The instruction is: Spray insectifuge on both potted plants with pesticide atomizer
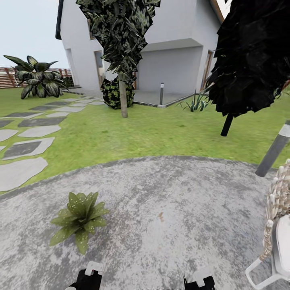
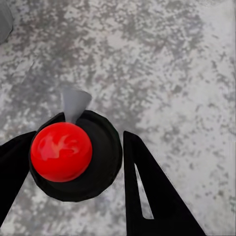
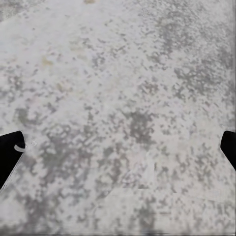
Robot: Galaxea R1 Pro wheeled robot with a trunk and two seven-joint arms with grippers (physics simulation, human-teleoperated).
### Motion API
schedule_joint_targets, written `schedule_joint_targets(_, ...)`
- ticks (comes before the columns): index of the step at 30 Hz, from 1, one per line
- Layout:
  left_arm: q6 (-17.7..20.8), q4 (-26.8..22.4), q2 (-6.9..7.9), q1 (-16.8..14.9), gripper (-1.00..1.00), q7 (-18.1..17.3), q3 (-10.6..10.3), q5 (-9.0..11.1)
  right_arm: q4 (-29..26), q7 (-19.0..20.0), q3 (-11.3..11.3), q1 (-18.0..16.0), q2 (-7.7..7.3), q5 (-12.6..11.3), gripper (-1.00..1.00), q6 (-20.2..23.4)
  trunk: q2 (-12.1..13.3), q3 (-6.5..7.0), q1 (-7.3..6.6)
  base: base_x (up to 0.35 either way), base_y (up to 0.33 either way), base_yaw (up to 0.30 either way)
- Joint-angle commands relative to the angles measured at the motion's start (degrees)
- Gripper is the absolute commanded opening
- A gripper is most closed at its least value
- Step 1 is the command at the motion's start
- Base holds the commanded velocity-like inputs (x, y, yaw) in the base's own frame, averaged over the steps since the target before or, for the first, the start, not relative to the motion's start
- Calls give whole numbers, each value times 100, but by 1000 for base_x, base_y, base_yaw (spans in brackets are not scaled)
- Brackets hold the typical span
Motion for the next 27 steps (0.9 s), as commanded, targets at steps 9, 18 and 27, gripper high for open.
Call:
schedule_joint_targets(9, -19, 1, -6, 0, -100, -15, -20, -5, 10, -60, 18, -6, 2, 60, 100, -5, -2, -5, -1, -3, 309, -289)
schedule_joint_targets(18, -19, 4, -6, 0, -100, -15, -20, -6, 10, -60, 18, -6, 2, 60, 100, -5, -2, -5, -1, 0, 83, -289)
schedule_joint_targets(27, -19, 8, -6, -1, -100, -15, -18, -12, 10, -60, 18, -6, 2, 60, 100, -5, -2, -5, -1, 0, 0, -289)
